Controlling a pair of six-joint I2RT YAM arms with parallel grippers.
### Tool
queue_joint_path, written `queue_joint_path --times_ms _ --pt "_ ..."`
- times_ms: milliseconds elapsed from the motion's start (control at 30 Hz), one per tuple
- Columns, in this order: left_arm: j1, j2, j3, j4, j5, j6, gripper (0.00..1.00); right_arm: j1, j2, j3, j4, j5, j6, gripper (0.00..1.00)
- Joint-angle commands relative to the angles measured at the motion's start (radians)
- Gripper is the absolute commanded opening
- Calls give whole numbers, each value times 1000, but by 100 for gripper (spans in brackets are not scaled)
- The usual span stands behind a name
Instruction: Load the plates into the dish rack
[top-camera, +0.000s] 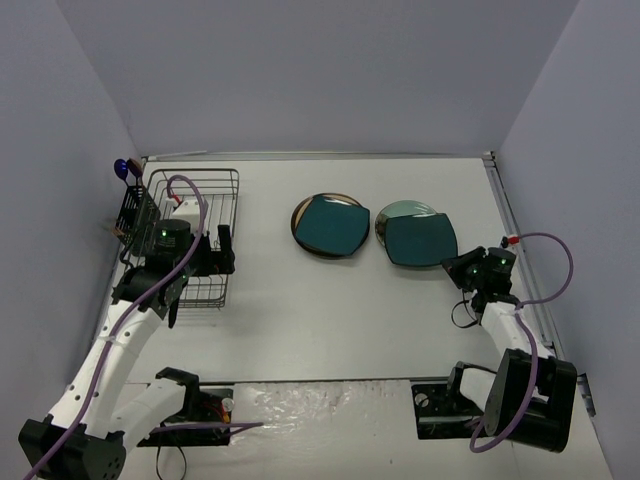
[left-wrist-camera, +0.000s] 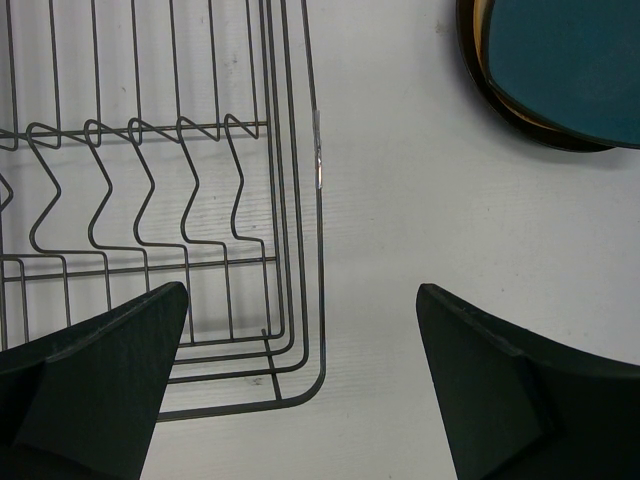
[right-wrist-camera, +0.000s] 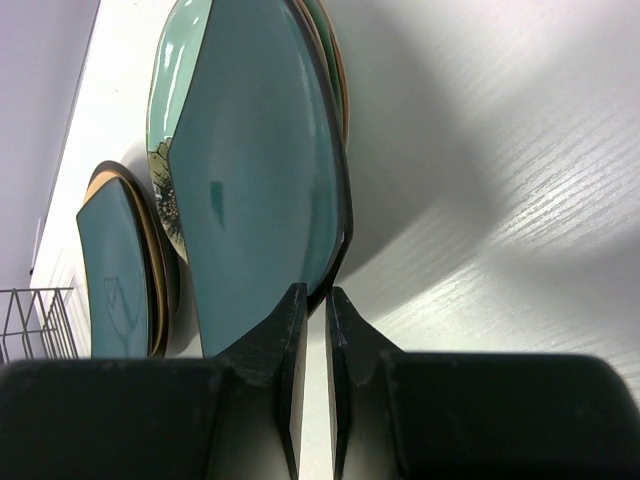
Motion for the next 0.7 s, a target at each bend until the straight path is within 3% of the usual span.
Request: queue_joint_path --times_ms 0,433,667 --pt "7 7 51 34 7 -4 97 0 -46 -12 -4 8 -13 0" --pt "7 -2 51 29 -7 -1 97 -14 -81 8 -58 57 -38 0" --pt "7 -2 51 26 -8 -1 97 -29 12 26 -9 47 -54 9"
